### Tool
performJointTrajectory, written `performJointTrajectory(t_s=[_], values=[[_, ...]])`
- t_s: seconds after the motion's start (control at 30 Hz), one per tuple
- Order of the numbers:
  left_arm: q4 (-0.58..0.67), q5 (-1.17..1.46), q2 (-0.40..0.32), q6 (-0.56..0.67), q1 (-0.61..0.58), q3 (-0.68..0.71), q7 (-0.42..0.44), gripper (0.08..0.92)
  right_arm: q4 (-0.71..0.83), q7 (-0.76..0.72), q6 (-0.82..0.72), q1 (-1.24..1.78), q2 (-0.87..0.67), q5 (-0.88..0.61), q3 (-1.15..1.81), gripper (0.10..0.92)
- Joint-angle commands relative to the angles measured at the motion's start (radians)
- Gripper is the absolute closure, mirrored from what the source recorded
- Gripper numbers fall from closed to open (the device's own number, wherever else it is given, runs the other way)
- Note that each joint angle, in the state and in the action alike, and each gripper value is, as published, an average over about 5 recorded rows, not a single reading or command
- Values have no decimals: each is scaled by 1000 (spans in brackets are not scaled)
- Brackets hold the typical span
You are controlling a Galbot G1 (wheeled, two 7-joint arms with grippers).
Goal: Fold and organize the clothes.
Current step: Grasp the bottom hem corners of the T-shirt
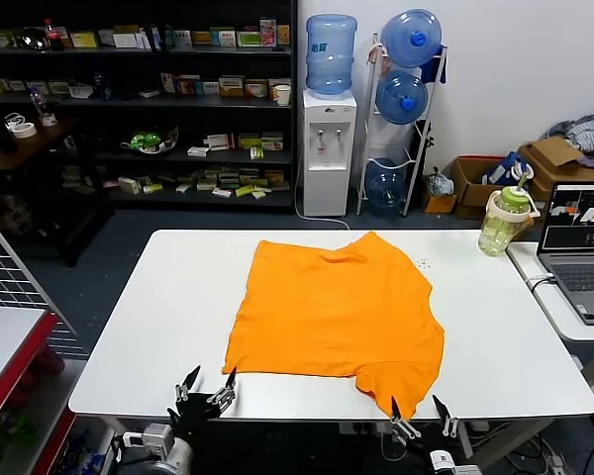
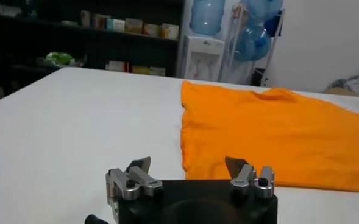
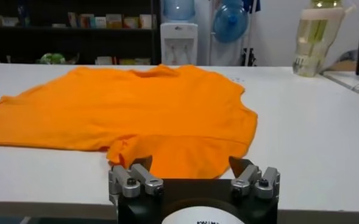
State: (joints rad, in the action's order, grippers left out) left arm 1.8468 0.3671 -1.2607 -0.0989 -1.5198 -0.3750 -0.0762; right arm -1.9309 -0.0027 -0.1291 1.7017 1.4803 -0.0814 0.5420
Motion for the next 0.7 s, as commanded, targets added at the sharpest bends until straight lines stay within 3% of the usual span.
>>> performJointTrajectory(t_s=[0.03, 0.17, 0.3, 0.7], values=[[-99, -2, -16, -9, 96, 47, -2, 180, 62, 11, -12, -46, 21, 30, -12, 203], [-110, -2, -18, -14, 100, 58, -5, 230, 66, 11, -17, -44, 26, 33, -11, 257], [-125, -2, -26, -14, 108, 64, -8, 342, 67, 12, -16, -42, 29, 32, -12, 351], [-120, -8, -30, -14, 107, 69, -9, 688, 53, 15, -3, -28, 25, 28, -14, 715]])
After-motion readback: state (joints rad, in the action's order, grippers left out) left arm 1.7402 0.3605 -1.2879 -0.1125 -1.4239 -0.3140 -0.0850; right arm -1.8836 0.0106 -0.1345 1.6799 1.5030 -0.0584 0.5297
